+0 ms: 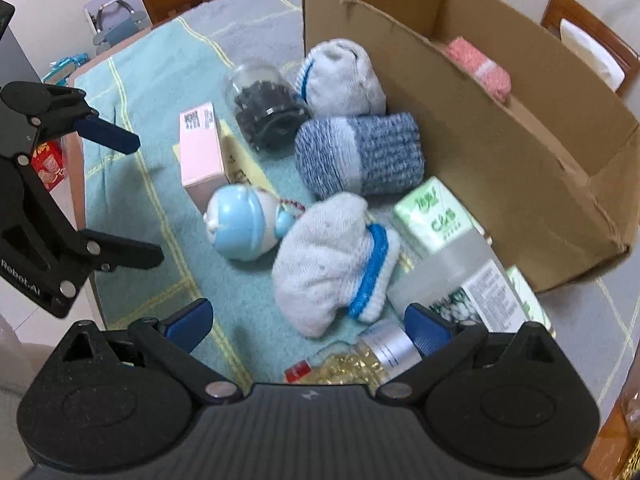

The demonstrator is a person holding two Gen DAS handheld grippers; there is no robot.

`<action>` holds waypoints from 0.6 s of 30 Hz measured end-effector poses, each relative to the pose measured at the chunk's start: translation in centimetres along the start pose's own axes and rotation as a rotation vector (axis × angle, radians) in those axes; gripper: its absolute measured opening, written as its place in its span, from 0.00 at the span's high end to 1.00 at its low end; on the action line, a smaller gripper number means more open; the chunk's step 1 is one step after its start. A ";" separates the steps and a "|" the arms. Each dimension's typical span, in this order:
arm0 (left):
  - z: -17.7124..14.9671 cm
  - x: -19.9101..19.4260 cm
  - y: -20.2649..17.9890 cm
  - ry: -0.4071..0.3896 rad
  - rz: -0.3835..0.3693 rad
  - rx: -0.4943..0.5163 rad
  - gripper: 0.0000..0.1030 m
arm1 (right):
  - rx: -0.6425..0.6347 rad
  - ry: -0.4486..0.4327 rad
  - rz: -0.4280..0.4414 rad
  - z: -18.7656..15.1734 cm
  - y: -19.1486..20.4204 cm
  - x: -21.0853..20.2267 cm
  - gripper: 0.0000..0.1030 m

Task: Organize objects
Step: 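Grasp the pink QR-labelled box with the left tool while the right tool grasps the gold capsule bottle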

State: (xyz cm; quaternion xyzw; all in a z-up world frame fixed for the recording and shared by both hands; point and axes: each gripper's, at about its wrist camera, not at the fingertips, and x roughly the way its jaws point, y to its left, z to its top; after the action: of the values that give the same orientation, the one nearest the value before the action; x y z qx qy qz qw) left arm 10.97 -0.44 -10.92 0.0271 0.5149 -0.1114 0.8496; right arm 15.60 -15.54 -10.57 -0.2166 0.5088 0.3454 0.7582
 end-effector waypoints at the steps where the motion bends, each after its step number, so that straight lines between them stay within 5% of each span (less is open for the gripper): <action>1: 0.0 0.1 0.0 0.002 0.001 0.007 0.01 | 0.015 0.004 0.000 -0.2 -0.2 -0.1 0.00; 11: 0.0 0.8 0.5 0.023 0.018 0.079 0.01 | 0.308 0.034 0.071 -3.9 -3.1 -1.8 0.00; 18: 0.3 1.7 1.1 0.020 0.004 0.104 0.01 | 0.358 0.049 0.018 -5.9 -0.6 -1.5 0.00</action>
State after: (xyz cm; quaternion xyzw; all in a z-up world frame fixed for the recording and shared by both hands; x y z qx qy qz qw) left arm 12.17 0.28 -12.37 0.0734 0.5169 -0.1360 0.8420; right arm 12.02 -20.46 -11.52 -0.0819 0.5823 0.2505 0.7691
